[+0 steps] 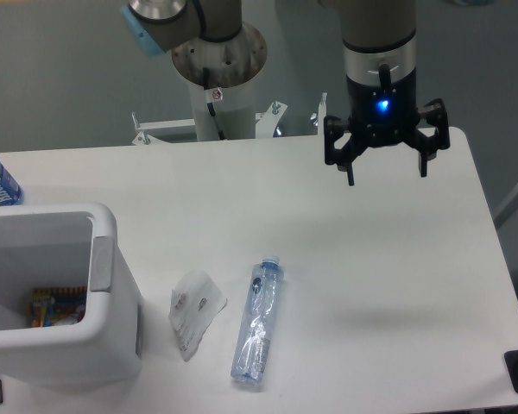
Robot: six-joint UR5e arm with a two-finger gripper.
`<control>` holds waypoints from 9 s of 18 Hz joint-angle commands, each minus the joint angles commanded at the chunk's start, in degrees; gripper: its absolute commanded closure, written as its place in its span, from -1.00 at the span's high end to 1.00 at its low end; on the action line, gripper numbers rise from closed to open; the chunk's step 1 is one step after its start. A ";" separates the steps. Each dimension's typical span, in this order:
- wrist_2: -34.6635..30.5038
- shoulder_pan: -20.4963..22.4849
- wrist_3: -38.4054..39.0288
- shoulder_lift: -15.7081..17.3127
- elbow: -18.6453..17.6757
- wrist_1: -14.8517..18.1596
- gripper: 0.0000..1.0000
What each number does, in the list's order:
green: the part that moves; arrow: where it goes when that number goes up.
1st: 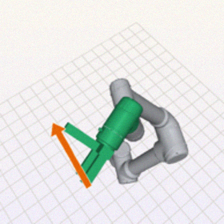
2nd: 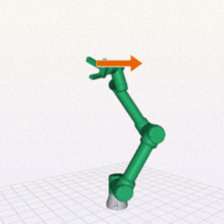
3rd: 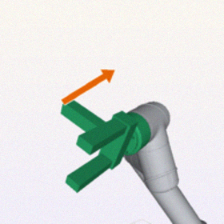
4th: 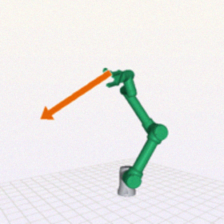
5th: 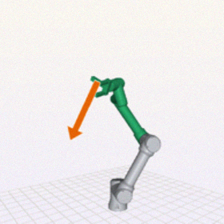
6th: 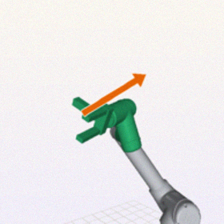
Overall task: Place the trash in the trash can
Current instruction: 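Move the open gripper over the clear plastic wrapper and lower it, then close the gripper on the crumpled clear plastic wrapper, then lift the wrapper and carry it over the white trash bin, then open the gripper to drop the wrapper into the bin, then move the gripper over the clear water bottle and lower it, then close the gripper on the bottle's cap end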
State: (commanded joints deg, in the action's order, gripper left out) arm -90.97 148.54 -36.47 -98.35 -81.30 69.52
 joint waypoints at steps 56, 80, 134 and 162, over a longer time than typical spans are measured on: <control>8.70 -24.35 7.72 -16.88 -21.09 -24.96 -0.39; 31.36 -12.49 15.80 -5.28 -10.20 -24.35 -1.00; 6.78 -10.81 1.59 -15.37 -4.31 -4.75 1.00; 1.14 -17.05 -2.02 -27.07 -3.43 -8.70 1.00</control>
State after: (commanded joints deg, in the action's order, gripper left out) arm -89.82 131.48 -38.50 -125.42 -84.73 60.82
